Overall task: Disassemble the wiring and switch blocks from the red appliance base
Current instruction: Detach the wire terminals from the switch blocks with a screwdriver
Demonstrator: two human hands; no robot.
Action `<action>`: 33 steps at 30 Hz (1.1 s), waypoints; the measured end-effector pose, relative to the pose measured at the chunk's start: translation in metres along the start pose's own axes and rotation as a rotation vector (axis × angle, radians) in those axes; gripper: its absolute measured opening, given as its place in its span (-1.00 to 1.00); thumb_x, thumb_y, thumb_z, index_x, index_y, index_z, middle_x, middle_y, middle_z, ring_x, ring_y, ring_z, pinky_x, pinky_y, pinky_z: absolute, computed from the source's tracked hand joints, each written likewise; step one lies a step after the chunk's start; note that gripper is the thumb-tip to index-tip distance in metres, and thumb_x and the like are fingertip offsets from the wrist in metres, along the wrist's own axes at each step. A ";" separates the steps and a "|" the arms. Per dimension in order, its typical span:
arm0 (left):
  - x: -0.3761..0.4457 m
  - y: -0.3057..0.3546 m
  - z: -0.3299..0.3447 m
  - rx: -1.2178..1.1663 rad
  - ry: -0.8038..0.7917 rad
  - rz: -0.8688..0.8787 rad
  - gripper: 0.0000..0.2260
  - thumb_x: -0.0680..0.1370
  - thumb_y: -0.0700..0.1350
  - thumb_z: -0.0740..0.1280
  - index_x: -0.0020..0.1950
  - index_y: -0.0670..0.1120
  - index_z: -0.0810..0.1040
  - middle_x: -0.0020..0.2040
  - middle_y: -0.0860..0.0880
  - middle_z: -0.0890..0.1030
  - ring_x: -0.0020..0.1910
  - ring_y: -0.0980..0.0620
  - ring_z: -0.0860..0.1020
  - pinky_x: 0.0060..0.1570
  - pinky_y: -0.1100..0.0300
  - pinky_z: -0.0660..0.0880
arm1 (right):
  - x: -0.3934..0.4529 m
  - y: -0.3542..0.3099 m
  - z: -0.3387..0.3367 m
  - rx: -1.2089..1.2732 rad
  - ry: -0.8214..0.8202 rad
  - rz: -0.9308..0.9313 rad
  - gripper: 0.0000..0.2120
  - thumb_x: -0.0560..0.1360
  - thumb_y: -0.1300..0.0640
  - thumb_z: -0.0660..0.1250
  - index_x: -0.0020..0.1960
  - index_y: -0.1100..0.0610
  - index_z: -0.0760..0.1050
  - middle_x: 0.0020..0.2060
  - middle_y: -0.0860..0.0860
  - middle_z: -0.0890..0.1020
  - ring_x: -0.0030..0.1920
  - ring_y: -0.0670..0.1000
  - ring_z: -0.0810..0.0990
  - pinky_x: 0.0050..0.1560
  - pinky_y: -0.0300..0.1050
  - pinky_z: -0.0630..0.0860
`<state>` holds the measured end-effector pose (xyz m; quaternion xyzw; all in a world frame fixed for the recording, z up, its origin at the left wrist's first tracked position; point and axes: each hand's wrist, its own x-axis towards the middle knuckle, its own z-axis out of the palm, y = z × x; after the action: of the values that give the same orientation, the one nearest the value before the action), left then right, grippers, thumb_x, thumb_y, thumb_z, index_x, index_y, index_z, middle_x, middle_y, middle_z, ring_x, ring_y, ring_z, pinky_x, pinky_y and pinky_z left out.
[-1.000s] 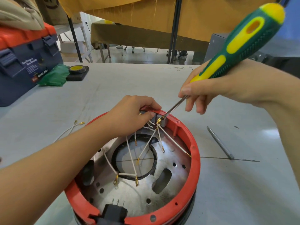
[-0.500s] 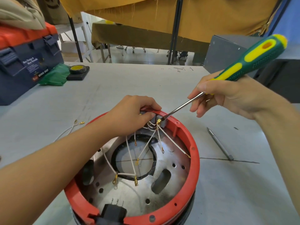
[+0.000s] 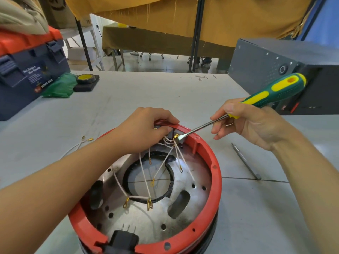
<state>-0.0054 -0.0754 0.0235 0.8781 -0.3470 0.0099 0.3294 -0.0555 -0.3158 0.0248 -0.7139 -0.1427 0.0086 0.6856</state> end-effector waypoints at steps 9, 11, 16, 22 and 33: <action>-0.001 0.000 0.000 -0.012 0.005 -0.007 -0.79 0.53 -0.21 0.31 0.11 -0.02 0.62 0.00 0.15 0.63 -0.04 0.29 0.53 -0.01 0.58 0.34 | -0.008 -0.007 0.002 -0.076 0.060 -0.114 -0.72 0.47 0.17 0.20 -0.20 0.19 0.69 -0.35 0.18 0.66 -0.38 0.11 0.64 -0.29 -0.13 0.59; -0.001 0.001 0.000 -0.004 0.006 -0.005 -0.79 0.53 -0.21 0.31 0.12 -0.02 0.62 0.00 0.15 0.63 -0.03 0.29 0.53 0.00 0.58 0.34 | -0.009 -0.008 0.003 -0.103 0.088 -0.133 -0.72 0.47 0.18 0.21 -0.20 0.18 0.69 -0.35 0.18 0.66 -0.38 0.12 0.64 -0.29 -0.13 0.58; -0.001 0.001 0.000 -0.001 0.004 -0.010 -0.78 0.53 -0.21 0.31 0.12 0.00 0.62 -0.06 0.21 0.59 -0.08 0.33 0.51 -0.04 0.64 0.31 | -0.012 -0.013 0.006 -0.183 0.074 -0.145 -0.76 0.46 0.20 0.22 -0.18 0.23 0.66 -0.33 0.19 0.67 -0.36 0.16 0.64 -0.28 -0.14 0.58; -0.001 0.001 0.000 -0.005 0.002 -0.001 -0.78 0.53 -0.22 0.31 0.13 -0.03 0.62 -0.01 0.16 0.61 -0.04 0.33 0.50 -0.05 0.66 0.30 | -0.009 -0.028 0.009 -0.285 0.025 -0.139 -0.78 0.45 0.20 0.26 -0.16 0.28 0.64 -0.32 0.21 0.67 -0.36 0.19 0.65 -0.30 -0.14 0.57; -0.001 0.001 0.000 -0.001 0.004 0.014 -0.78 0.53 -0.24 0.31 0.12 -0.04 0.62 0.01 0.15 0.62 -0.05 0.33 0.50 -0.04 0.66 0.29 | 0.001 -0.007 0.010 0.032 0.221 0.018 -0.71 0.38 0.12 0.24 -0.35 0.22 0.66 -0.47 0.19 0.61 -0.50 0.08 0.55 -0.42 -0.12 0.55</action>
<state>-0.0066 -0.0756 0.0243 0.8755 -0.3524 0.0136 0.3304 -0.0582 -0.3061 0.0313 -0.7006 -0.0597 -0.0615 0.7084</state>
